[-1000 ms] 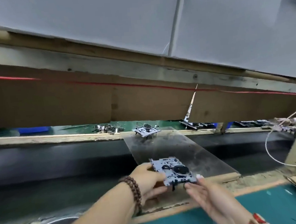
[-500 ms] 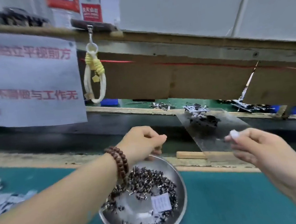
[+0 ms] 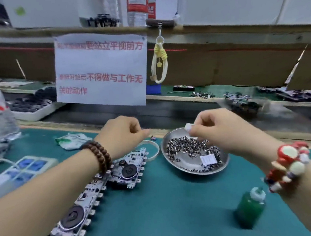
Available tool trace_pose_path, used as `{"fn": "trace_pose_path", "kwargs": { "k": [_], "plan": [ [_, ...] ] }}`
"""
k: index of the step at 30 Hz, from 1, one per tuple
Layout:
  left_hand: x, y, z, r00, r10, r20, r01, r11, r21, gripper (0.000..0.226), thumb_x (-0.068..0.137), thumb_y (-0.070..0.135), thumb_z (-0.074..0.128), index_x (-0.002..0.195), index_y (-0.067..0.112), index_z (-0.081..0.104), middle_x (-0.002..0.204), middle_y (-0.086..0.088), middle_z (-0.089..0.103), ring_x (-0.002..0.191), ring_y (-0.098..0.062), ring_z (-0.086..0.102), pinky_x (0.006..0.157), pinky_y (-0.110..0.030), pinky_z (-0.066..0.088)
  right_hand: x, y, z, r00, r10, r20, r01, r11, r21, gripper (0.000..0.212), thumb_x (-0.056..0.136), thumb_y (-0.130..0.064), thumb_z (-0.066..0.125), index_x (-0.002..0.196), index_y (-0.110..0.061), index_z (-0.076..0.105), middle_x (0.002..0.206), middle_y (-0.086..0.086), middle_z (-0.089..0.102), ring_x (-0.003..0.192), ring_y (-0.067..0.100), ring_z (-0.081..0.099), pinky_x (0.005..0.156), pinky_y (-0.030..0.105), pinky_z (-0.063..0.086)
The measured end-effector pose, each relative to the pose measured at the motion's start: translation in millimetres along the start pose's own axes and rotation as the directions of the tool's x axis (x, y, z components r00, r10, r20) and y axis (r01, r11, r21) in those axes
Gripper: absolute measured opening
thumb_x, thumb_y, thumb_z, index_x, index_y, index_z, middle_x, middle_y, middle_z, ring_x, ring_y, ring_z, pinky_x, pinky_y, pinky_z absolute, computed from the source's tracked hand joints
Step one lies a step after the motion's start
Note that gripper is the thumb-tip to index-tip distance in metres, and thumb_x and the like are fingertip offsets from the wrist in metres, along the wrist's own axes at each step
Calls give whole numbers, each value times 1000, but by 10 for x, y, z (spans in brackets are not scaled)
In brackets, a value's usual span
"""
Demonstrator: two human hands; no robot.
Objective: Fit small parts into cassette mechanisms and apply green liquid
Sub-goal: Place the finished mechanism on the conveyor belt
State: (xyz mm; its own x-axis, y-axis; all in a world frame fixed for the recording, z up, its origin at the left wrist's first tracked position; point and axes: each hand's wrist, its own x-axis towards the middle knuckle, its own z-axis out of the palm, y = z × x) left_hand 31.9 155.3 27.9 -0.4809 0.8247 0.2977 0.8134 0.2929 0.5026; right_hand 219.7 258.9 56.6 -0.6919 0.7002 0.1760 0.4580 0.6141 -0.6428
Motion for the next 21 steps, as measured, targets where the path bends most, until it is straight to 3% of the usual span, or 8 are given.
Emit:
{"fn": "trace_pose_path", "kwargs": {
  "k": [2, 4, 7, 9, 12, 16, 19, 21],
  "plan": [
    [-79, -169, 4, 999, -20, 43, 18, 998, 59, 30, 84, 37, 61, 60, 23, 51, 64, 10, 57, 69, -12, 55, 58, -24, 37, 96, 30, 228, 995, 62, 74, -52, 990, -128, 29, 88, -35, 57, 65, -17, 56, 67, -2, 64, 60, 12, 52, 54, 23, 39],
    [-141, -348, 46, 991, -39, 124, 24, 992, 125, 11, 85, 36, 60, 82, 26, 58, 96, 5, 62, 95, -15, 56, 80, -27, 43, 188, 61, 443, 988, 103, 117, -76, 974, -214, 27, 91, -29, 52, 72, -11, 58, 80, 9, 69, 66, 18, 55, 57, 25, 38],
    [-194, -552, 138, 935, -108, 336, 13, 962, 273, 54, 82, 49, 60, 129, 26, 45, 135, -2, 44, 125, -20, 39, 105, -37, 34, 328, 149, 722, 978, 182, 103, -137, 929, -343, 23, 94, -17, 45, 101, -5, 64, 107, 13, 67, 94, 25, 61, 69, 26, 41],
    [-206, -614, 178, 882, -117, 457, -61, 932, 356, 86, 74, 60, 63, 144, 27, 24, 149, 1, 25, 138, -20, 20, 112, -46, 24, 406, 248, 859, 964, 246, 97, -182, 885, -429, 26, 94, -10, 44, 115, -8, 60, 118, 10, 62, 107, 25, 58, 82, 26, 44],
    [-180, -673, 224, 813, -144, 564, -168, 870, 463, 115, 62, 67, 69, 147, 32, 0, 156, 7, 4, 144, -18, -2, 109, -62, 9, 481, 430, 943, 933, 335, 134, -225, 830, -510, 29, 94, -12, 47, 121, -7, 57, 124, 9, 59, 114, 24, 55, 95, 28, 44],
    [-85, -682, 321, 774, -175, 608, -228, 820, 526, 132, 57, 63, 75, 142, 38, -22, 156, 3, -13, 143, -24, -17, 104, -69, -3, 515, 580, 940, 928, 346, 142, -229, 826, -515, 27, 92, -17, 52, 117, -11, 59, 123, 6, 61, 113, 21, 56, 94, 24, 43],
    [8, -666, 395, 771, -174, 613, -268, 784, 560, 138, 56, 61, 77, 137, 37, -32, 155, 1, -22, 142, -26, -19, 103, -69, -5, 545, 605, 966, 931, 333, 149, -237, 863, -447, 3, 88, -18, 60, 89, -20, 60, 116, -1, 64, 106, 15, 58, 93, 21, 41],
    [67, -666, 410, 755, -182, 630, -292, 766, 572, 138, 58, 61, 76, 137, 34, -34, 154, 0, -25, 141, -27, -21, 103, -69, -6, 556, 611, 978, 929, 331, 166, -235, 874, -425, 21, 87, -14, 60, 69, -23, 52, 111, -2, 65, 100, 13, 58, 90, 19, 41]
  ]
}}
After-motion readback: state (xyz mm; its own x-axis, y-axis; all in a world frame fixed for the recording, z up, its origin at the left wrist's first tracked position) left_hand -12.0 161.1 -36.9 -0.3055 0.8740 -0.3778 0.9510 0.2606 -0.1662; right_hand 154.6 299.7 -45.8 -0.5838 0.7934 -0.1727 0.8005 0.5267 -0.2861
